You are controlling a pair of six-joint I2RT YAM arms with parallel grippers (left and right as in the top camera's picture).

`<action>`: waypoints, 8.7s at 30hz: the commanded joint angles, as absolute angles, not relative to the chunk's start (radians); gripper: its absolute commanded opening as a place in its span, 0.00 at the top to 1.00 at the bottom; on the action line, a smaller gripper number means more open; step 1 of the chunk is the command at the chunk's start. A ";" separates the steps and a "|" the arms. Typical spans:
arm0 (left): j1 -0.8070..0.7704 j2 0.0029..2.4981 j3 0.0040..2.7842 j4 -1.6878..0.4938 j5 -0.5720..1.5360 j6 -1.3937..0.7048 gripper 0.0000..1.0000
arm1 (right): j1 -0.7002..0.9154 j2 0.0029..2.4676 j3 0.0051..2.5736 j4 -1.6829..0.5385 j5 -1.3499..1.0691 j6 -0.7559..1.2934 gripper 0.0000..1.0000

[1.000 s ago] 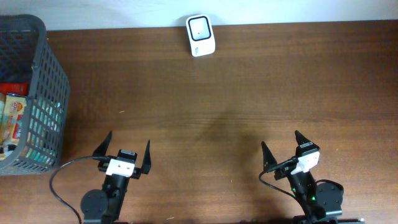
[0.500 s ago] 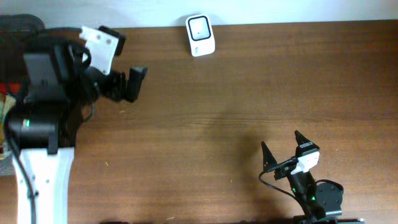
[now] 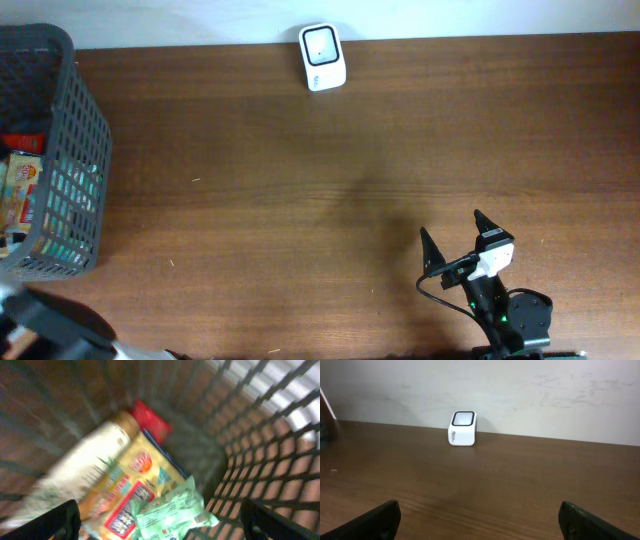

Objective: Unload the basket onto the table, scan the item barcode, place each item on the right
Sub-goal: 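Reach the left gripper into the grey basket and grasp the green wrapped pack, then place the green wrapped pack on the table center with the left gripper, then grasp the yellow snack bag in the basket and drop it beside the pack, then pick the small green tissue pack from the basket and set it on the table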

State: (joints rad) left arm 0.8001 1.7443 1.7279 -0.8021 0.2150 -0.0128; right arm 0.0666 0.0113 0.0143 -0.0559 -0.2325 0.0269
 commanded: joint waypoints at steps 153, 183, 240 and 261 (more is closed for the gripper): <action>0.694 2.399 1.978 -1.095 0.237 0.339 0.52 | 0.072 0.006 0.006 -0.057 -0.224 0.035 0.01; -0.243 1.940 1.975 -1.270 0.078 -0.042 0.07 | 0.072 0.006 0.006 -0.057 -0.223 0.035 0.01; -0.407 2.210 2.366 -1.366 0.133 -0.056 1.00 | 0.072 0.015 0.006 -0.060 -0.212 0.035 0.01; 0.124 2.056 2.850 -1.485 -0.096 -0.174 0.01 | 0.072 0.015 0.006 -0.060 -0.212 0.035 0.01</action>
